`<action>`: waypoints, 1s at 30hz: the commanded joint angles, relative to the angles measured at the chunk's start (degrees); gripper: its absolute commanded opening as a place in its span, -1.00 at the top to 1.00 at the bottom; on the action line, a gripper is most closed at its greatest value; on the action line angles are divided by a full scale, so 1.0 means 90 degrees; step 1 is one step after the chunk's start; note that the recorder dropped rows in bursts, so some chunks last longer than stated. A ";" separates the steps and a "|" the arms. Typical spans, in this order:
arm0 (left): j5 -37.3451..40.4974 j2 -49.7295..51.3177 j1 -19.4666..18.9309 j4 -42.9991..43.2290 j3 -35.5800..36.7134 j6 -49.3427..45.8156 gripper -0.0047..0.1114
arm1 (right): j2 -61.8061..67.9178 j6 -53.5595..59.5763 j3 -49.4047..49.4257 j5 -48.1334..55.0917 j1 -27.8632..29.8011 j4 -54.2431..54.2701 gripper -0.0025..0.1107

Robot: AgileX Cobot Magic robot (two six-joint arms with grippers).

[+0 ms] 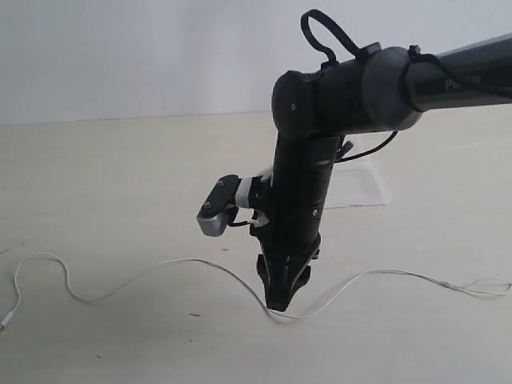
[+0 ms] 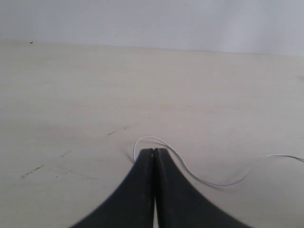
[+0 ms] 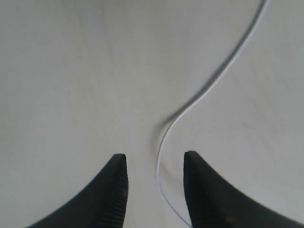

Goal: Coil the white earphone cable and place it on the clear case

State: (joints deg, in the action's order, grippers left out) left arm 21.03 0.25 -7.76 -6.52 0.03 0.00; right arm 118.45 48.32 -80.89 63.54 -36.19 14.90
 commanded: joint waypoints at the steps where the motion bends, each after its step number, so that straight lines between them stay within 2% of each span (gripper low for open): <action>1: -0.0044 -0.0027 -0.0017 -0.0017 -0.0003 0.0000 0.92 | -0.0060 0.0130 0.0328 -0.0541 0.0024 0.0059 0.26; 7: -0.0044 -0.0027 -0.0017 -0.0017 -0.0003 0.0000 0.92 | 0.0011 0.0130 0.0384 -0.0918 0.0024 0.0072 0.26; 30: -0.0044 -0.0027 -0.0017 -0.0017 -0.0003 0.0000 0.92 | 0.0838 -0.0273 0.0394 -0.0993 0.0024 0.0167 0.26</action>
State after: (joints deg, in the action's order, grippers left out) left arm 21.03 0.25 -7.76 -6.52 0.03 0.00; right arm 122.99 46.43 -78.14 56.10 -36.10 16.81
